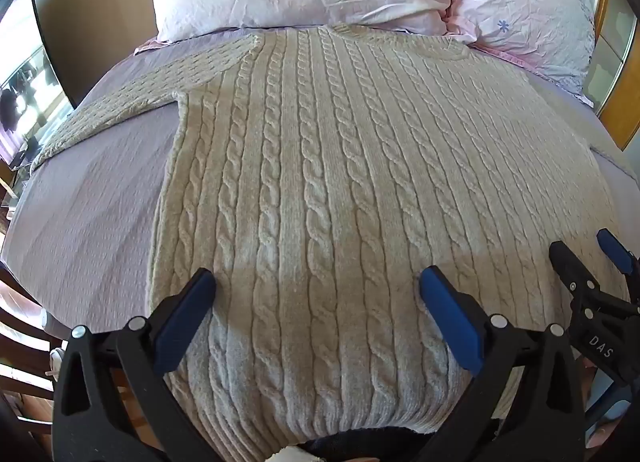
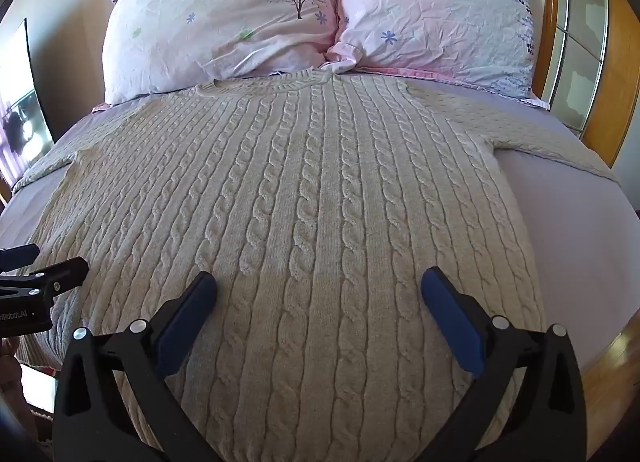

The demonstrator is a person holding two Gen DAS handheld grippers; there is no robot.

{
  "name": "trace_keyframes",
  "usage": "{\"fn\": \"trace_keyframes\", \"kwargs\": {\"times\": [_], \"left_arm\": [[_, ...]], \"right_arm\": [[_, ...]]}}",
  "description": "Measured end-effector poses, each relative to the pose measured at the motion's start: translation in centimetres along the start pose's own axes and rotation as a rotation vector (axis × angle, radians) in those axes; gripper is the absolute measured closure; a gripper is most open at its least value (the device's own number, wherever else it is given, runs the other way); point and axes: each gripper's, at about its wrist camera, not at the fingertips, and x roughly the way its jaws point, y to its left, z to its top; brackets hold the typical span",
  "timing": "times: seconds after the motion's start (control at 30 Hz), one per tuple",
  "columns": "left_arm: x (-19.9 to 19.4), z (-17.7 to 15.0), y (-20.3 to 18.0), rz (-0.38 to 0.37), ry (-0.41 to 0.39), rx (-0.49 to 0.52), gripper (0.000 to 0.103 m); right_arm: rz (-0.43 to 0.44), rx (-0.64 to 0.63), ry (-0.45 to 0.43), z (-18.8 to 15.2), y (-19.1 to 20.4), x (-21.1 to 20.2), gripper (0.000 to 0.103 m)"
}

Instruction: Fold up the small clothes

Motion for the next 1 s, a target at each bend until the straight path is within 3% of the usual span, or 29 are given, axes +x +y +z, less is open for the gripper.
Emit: {"fn": "trace_keyframes", "kwargs": {"times": [1.0], "left_arm": [[-0.05,-0.02,0.01,0.000,-0.011,-0.001,0.002]], "right_arm": [[-0.001,-0.001,-0.004,0.02,-0.01,-0.11,0.001]]}}
